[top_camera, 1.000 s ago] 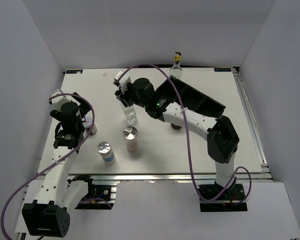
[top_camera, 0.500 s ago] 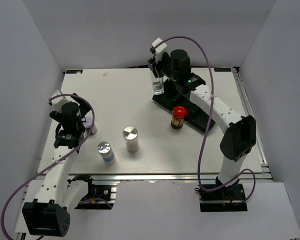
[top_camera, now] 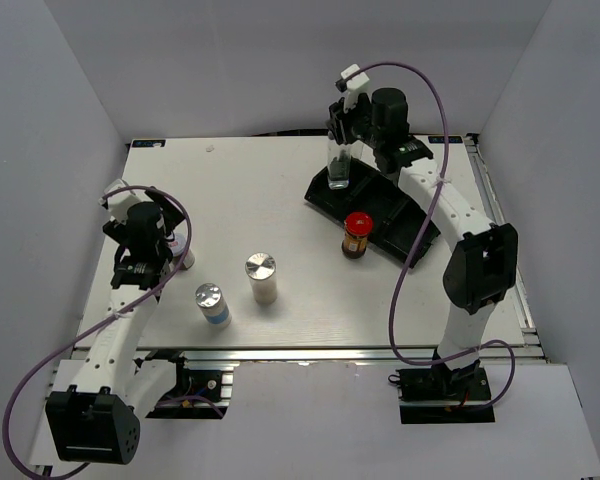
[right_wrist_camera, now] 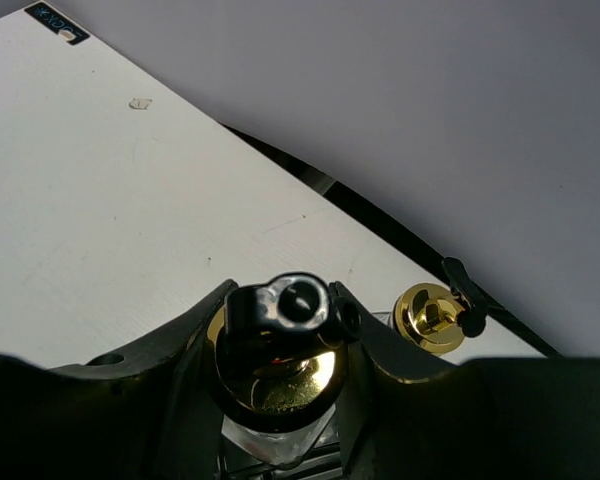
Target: Organize the condiment bottles
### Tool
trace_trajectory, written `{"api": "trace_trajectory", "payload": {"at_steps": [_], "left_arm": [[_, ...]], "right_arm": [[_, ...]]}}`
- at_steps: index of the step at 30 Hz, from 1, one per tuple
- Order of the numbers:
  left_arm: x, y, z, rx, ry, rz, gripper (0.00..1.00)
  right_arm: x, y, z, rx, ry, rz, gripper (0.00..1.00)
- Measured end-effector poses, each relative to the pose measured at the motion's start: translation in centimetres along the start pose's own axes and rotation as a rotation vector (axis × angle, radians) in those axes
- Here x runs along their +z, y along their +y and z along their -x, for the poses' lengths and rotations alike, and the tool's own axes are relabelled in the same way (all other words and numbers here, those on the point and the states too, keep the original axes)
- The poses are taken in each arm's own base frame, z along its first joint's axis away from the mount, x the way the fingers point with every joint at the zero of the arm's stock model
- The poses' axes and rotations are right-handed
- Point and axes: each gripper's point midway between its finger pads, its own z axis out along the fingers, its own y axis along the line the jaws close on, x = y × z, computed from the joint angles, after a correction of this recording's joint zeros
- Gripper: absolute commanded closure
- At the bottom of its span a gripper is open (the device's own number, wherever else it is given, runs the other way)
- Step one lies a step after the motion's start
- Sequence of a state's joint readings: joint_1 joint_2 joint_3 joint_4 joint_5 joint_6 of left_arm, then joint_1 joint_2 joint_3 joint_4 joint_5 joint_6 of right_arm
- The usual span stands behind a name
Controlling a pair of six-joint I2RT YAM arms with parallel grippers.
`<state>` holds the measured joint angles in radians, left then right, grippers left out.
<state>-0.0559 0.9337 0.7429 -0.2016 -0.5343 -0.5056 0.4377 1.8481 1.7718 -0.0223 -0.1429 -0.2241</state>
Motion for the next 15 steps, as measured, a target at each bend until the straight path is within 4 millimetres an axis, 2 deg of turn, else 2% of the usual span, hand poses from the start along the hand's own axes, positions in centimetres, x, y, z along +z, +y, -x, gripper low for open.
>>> {"api": "trace_trajectory", "payload": {"at_steps": [8,14,15], "left_arm": [[0.5,0.1,-0.7,0.013,0.020,0.011,0.02],[0.5,0.0,-0.7,0.009,0.020,0.011,0.02],[0.5,0.0,-0.6,0.009,0.019,0.011,0.02]], "right_arm": [[1.3,-1.0,-3.7,0.064,0.026,-0.068,1.00],[1.8,-0.9,-6.7,0.115,0.044,-0.103,1.00],[1.8,-0.9,-7.1,0.123,0.047,-0.105,0.84]]}}
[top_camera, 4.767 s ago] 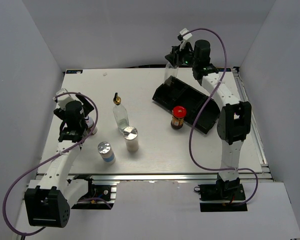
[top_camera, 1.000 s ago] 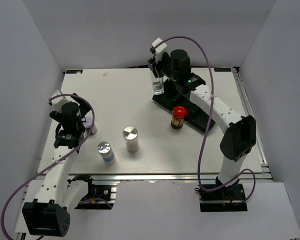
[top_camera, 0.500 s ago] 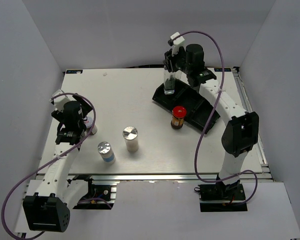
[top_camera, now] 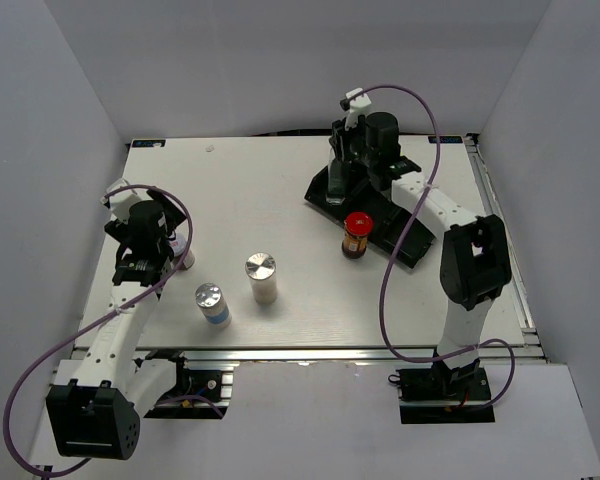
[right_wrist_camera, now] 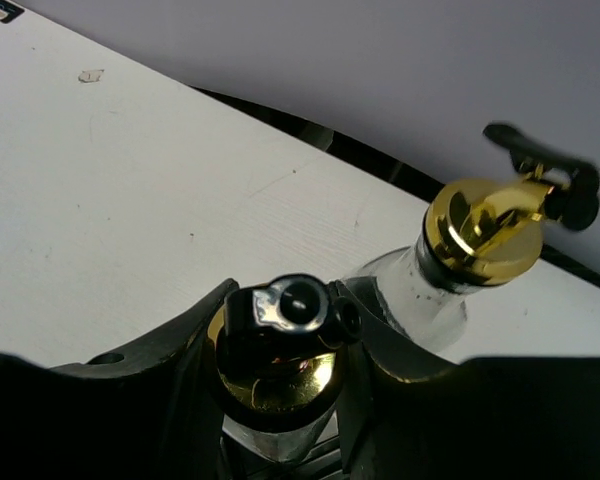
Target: Organize the condiment bottles
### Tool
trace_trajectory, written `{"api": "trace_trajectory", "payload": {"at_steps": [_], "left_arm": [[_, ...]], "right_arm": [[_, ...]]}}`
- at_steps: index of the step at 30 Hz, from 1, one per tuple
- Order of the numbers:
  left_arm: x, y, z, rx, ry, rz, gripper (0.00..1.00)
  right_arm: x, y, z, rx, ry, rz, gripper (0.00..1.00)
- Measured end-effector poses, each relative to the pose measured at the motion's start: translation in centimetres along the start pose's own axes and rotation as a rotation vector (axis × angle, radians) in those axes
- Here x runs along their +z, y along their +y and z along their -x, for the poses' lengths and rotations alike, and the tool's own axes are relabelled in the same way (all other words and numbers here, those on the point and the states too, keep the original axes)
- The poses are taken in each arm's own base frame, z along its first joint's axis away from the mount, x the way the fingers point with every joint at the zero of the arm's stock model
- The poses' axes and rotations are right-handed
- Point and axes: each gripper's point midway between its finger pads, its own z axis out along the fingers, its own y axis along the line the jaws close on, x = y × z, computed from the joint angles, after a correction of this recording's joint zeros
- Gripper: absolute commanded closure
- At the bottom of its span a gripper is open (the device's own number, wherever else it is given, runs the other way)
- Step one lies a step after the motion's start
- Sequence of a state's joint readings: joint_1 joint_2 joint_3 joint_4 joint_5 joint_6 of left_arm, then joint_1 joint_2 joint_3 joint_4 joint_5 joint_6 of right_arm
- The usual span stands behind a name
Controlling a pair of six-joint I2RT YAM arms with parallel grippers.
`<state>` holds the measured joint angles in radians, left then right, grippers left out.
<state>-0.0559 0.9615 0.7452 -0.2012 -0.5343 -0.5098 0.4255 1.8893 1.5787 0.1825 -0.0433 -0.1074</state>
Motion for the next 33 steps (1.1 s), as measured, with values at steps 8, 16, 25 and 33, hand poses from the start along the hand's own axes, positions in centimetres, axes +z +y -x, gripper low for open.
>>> {"api": "trace_trajectory", "payload": {"at_steps": [8,16,25,33], "left_arm": [[0.3,0.0,-0.4,0.002,0.012,0.004,0.02],[0.8,0.0,-1.4,0.000,0.044,0.019,0.02],[0.7,0.3,-1.5,-0.016,0.050,0.039,0.02],[0.7,0.5,-1.8,-0.030,0.057,0.051,0.02]], "right_arm": [[0.2,0.2,-0.9,0.032,-0.032,-0.013,0.39],[-1.5,0.4,1.3,0.034,-0.090,-0.015,0.11],[-6.9,1.3,4.8,0.040,-0.104,0.019,0.11],[-13.2,3.2,-0.2,0.105,0.082,0.028,0.11]]}}
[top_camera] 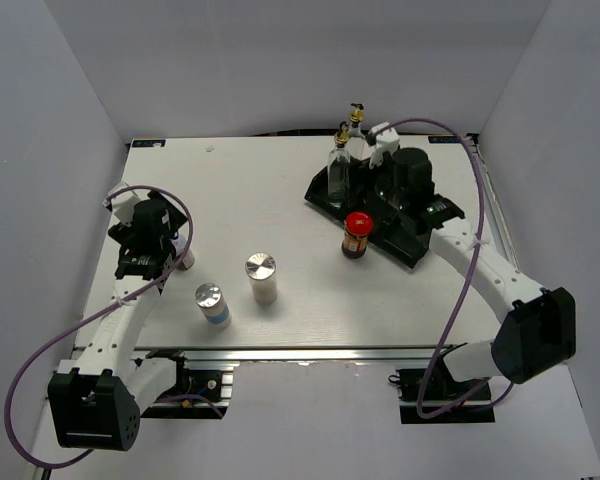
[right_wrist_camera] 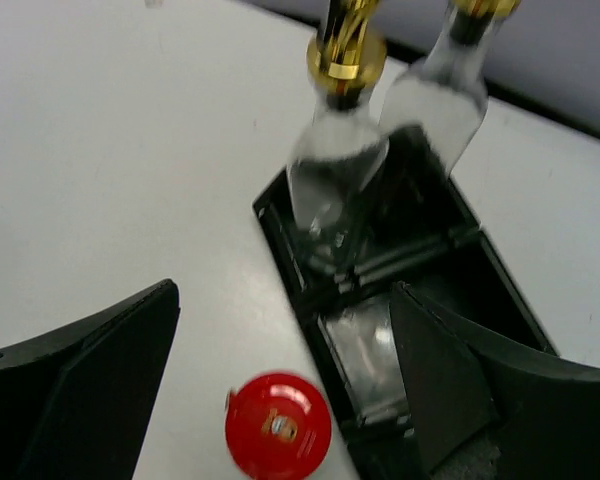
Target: Organize the condiment bottles
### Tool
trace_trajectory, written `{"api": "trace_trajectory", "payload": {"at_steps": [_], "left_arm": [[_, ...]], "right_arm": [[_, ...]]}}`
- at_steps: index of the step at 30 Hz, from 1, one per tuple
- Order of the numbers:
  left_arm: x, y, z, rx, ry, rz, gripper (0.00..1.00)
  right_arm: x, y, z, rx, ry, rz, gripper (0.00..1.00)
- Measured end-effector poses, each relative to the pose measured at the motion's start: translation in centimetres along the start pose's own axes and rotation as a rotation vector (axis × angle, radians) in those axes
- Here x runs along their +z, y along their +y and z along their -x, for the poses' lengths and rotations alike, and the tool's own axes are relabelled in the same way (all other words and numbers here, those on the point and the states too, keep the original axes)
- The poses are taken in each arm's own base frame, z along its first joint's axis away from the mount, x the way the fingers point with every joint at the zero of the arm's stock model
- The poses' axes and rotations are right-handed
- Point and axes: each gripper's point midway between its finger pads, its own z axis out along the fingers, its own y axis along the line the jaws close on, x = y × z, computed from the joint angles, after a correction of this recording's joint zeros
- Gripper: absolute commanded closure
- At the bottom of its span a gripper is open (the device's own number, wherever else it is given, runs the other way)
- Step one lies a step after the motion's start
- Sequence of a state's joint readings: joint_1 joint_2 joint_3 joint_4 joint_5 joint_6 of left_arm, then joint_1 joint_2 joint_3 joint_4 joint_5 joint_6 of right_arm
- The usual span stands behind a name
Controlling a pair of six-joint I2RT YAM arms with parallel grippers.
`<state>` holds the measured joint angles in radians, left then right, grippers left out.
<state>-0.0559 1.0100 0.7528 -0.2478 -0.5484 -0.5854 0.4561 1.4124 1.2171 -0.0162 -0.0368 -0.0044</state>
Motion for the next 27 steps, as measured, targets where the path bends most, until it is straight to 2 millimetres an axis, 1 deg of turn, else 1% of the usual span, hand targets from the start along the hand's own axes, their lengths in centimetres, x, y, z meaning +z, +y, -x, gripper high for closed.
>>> {"api": "trace_trajectory", "payload": {"at_steps": [2,4,7,10,14,19,22,25,26,27], "left_arm": [[0.0,0.1,-0.1,0.000,0.001,0.007,0.02],[0.0,0.3,0.0,-0.002,-0.002,0.014,0.02],[0.0,0.4,0.1,-0.004,-0.006,0.021,0.02],[0.1,0.5,0.1,-0.003,-0.009,0.027,0.02],[0.1,0.8,0.1,0.001,-0.014,0.043,0.02],[0.3,1.0,0.0,0.007,-0.012,0.057,0.02],[0.3,1.1,0.0,0.008,-0.015,0.063,0.02],[0.3,1.2,0.1,0.009,-0.018,0.068,0.02],[0.3,1.2,0.1,0.009,-0.018,0.069,0.02],[0.3,1.3,0.1,0.009,-0.019,0.070,0.02]], "right_arm": [[-1.0,0.9,-2.6,-0.002,0.067,-0.004,0.11],[-1.6,1.9,-5.2,-0.009,0.149,-0.002,0.11],[-1.8,3.0,-7.8,-0.025,0.241,0.006,0.11],[-1.5,3.1,-10.1,-0.042,0.320,-0.020,0.10],[-1.1,2.2,-13.4,-0.073,0.431,-0.093,0.11],[-1.0,1.2,-14.8,-0.070,0.477,-0.162,0.11],[-0.9,1.1,-15.6,-0.066,0.499,-0.168,0.11],[-1.0,1.2,-16.2,-0.057,0.520,-0.165,0.19],[-1.0,1.3,-16.2,-0.054,0.520,-0.164,0.28],[-1.0,1.3,-16.2,-0.056,0.519,-0.163,0.33]]}}
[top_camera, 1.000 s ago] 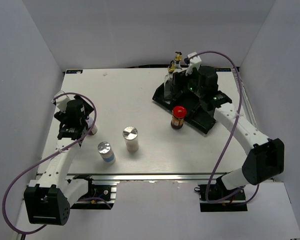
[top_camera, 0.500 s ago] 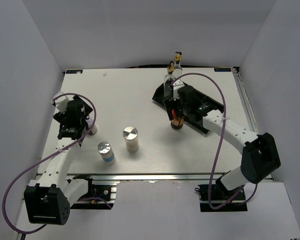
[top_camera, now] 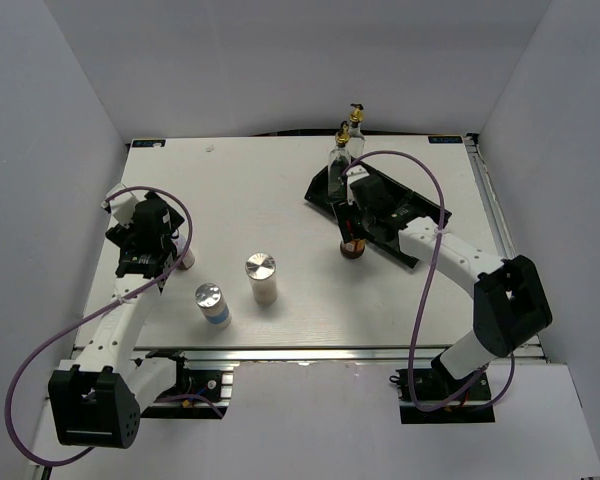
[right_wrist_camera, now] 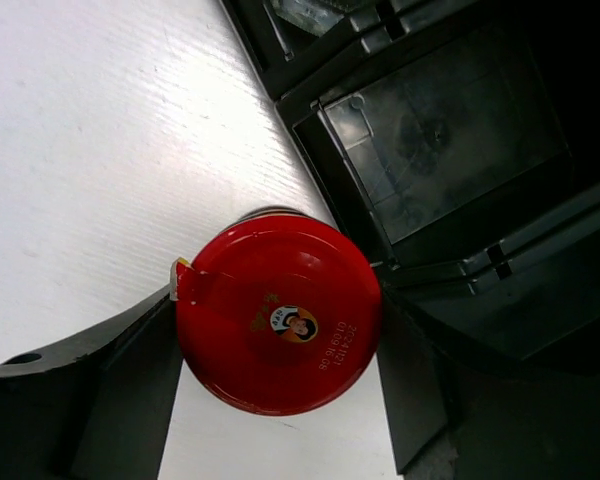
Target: Organize the condiment bottles
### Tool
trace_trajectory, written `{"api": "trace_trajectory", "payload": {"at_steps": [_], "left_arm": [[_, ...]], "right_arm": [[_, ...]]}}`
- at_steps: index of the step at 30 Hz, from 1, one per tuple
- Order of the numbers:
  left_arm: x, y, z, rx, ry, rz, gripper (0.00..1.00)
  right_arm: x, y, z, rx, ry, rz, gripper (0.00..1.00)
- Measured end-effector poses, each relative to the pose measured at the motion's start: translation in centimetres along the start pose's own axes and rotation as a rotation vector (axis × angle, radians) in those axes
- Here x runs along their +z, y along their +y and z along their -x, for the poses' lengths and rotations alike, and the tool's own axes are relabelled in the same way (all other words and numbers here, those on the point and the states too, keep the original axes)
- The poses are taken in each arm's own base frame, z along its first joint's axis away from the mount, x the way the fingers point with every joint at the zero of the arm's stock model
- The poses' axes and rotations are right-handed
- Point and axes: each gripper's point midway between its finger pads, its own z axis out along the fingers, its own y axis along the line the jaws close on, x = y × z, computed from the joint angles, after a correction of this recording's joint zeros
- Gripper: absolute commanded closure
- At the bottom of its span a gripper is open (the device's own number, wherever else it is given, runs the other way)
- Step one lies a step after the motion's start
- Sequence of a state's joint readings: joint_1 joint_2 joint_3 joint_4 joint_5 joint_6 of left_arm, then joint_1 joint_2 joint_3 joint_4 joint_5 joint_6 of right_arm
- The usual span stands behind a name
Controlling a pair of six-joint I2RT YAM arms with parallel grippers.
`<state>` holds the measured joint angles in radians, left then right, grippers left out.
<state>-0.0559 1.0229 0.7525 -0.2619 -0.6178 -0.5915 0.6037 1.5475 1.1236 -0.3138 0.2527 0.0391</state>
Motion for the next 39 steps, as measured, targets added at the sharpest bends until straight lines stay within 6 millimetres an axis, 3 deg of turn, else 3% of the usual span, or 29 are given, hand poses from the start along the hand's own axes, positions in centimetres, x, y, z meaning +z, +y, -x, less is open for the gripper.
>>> {"api": "trace_trajectory", "payload": {"at_steps": [1,2,4,11,16,21,26,31,35,39], "left_arm": [[0.0,0.0,0.0,0.000,0.000,0.000,0.02],[0.0,0.0,0.0,0.000,-0.001,0.001,0.02],[0.0,0.0,0.0,0.001,-0.001,0.002,0.02],[0.0,0.3,0.1,0.001,-0.009,0.015,0.02],[0.3,0.5,-0.1,0.011,-0.005,0.033,0.02],[0.6,0.7,-0.7,0.025,0.011,0.044,0.02],[1.1,0.8,-1.3,0.038,0.022,0.061,0.02],[2.2,1.4,-3.1,0.085,0.072,0.110,0.02],[2.6,1.6,-3.9,0.095,0.091,0.128,0.02],[3.0,1.5,-4.4,0.101,0.103,0.136,0.02]], "right_arm": [[0.0,0.1,0.1,0.007,-0.003,0.007,0.40],[0.0,0.2,0.2,0.012,-0.008,0.011,0.56],[0.0,0.3,0.2,0.011,-0.014,0.017,0.69],[-1.6,-0.4,1.7,0.019,-0.070,0.000,0.84],[-3.7,-4.0,5.6,0.095,-0.178,-0.052,0.88],[-4.1,-8.4,8.5,0.156,-0.253,-0.113,0.88],[-1.2,-10.3,9.4,0.169,-0.242,-0.127,0.88],[3.2,-10.8,7.9,0.178,-0.181,-0.112,0.88],[5.3,-11.7,7.2,0.162,-0.171,-0.129,0.88],[6.1,-12.5,8.1,0.142,-0.214,-0.160,0.71]]}}
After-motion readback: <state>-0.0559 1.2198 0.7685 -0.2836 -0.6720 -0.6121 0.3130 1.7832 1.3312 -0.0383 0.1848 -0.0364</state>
